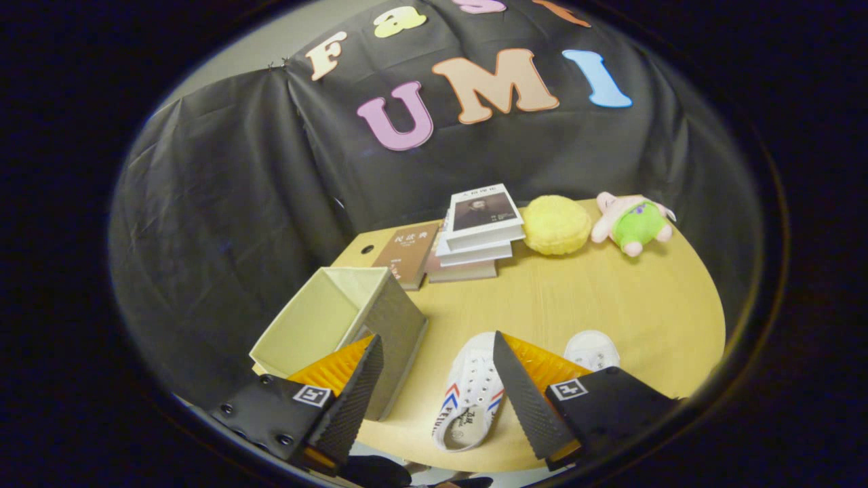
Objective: Open the storage box then place both shoes into the box .Put the left shoe in first, then the right shoe, with the right side of both shoes facing outward in a uniform manner.
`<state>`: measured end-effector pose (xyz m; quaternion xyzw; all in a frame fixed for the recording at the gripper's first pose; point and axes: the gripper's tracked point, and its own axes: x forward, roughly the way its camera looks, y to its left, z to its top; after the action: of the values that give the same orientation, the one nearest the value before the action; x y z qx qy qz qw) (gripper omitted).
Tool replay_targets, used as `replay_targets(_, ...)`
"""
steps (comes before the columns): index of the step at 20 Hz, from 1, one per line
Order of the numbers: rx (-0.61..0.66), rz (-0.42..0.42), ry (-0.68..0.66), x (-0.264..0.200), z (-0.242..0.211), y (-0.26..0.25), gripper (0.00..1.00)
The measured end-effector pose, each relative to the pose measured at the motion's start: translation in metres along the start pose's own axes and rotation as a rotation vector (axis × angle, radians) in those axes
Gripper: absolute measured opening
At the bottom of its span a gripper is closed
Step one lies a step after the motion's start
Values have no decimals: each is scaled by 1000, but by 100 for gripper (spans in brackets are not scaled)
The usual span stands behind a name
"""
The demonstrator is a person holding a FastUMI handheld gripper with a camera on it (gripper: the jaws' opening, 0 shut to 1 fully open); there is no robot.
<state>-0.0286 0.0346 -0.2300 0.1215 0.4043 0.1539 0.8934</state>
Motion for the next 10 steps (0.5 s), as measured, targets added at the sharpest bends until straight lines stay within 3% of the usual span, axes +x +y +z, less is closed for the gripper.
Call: replay_targets(10, 42, -18, 217, 42, -76, -47, 100)
